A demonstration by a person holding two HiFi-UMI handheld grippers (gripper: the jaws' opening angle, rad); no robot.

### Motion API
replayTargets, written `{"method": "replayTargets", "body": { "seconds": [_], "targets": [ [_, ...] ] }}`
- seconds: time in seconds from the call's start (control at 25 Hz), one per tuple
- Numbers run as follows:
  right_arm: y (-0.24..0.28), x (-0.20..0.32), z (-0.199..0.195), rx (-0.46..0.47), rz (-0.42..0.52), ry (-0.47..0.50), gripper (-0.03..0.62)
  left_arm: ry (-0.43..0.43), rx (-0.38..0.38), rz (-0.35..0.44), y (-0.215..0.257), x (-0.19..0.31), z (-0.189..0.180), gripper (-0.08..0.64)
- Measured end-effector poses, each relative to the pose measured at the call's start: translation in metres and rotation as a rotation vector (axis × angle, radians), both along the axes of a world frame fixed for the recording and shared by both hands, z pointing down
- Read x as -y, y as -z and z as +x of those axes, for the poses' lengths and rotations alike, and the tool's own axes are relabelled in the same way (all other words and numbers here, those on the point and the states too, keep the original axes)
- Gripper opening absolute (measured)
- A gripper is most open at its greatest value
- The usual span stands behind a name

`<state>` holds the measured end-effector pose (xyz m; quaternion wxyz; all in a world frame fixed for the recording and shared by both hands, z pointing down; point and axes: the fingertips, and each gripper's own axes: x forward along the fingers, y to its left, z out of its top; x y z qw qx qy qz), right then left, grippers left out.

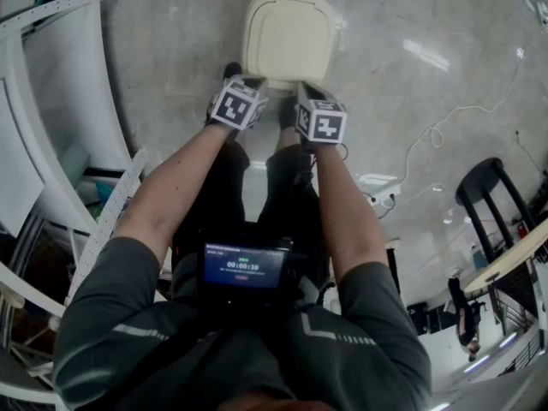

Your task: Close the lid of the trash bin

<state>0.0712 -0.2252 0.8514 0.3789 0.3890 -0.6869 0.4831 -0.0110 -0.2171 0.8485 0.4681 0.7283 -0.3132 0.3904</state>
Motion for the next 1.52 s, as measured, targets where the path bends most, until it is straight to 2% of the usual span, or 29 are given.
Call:
{"method": "replayTargets", "body": {
  "seconds": [0.72, 0.96, 1.08, 1.2, 1.36, 1.52],
  "targets": [
    [-0.009, -0.002, 0.001, -0.022, 0.012, -0.052, 0.011, 0.004, 0.013, -0.019, -0.011, -0.005, 0.000, -0.003],
    [-0.008, -0.001, 0.001, -0.018, -0.019, -0.050, 0.011, 0.045, -0.016, -0.038, -0.007, -0.002, 0.001, -0.003],
    [-0.006, 0.004, 0.004, -0.023, -0.008, -0.038, 0.011, 0.021, -0.008, -0.009, -0.002, 0.003, 0.003, -0.003],
    [0.006, 0.016, 0.004, 0.011, 0.026, -0.060, 0.011, -0.024, 0.009, 0.037, 0.008, 0.009, 0.002, -0.003],
    [0.028, 0.030, 0.007, 0.019, 0.081, -0.041, 0.011, -0.002, -0.003, 0.080, 0.033, 0.021, -0.001, -0.003],
    [0.071, 0.059, 0.002, 0.055, 0.178, -0.019, 0.011, 0.044, -0.002, 0.134, 0.066, 0.047, -0.011, -0.003]
  ]
}}
